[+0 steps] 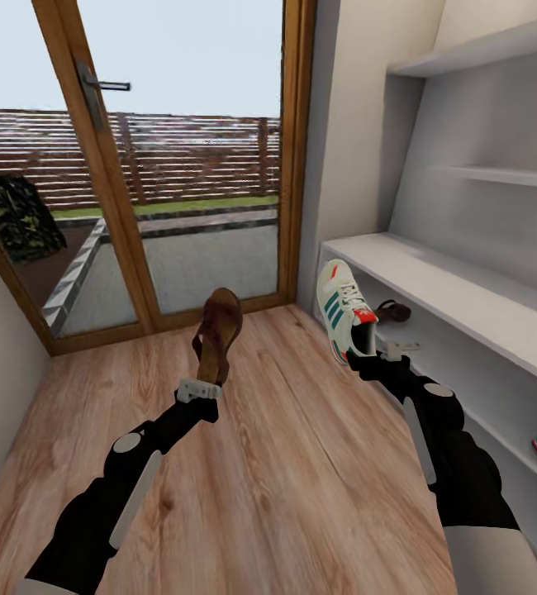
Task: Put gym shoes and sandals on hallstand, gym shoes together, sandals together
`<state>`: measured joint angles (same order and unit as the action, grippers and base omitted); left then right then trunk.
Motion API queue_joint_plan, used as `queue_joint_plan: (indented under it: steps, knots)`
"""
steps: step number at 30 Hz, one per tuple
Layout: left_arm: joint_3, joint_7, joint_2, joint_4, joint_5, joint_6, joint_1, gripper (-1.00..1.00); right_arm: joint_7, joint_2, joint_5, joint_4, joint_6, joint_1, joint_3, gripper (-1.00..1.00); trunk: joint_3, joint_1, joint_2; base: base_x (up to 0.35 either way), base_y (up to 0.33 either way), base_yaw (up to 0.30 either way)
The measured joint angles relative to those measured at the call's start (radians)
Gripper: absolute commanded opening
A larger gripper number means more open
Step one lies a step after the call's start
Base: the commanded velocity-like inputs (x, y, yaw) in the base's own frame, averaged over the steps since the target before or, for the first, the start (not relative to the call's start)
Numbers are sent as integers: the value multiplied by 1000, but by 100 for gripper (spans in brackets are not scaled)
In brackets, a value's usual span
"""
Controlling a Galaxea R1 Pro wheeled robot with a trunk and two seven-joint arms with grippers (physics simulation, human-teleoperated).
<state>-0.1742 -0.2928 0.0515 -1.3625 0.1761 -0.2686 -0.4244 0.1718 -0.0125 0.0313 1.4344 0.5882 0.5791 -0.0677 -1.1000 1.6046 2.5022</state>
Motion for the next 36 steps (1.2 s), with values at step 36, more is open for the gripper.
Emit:
queue_joint_plan:
  steps: [36]
  knots:
    - [0,-2,0,0,2,1,0,-100,-1,0,0,0,0,0,0,-100,11,0,0,254,138,-164]
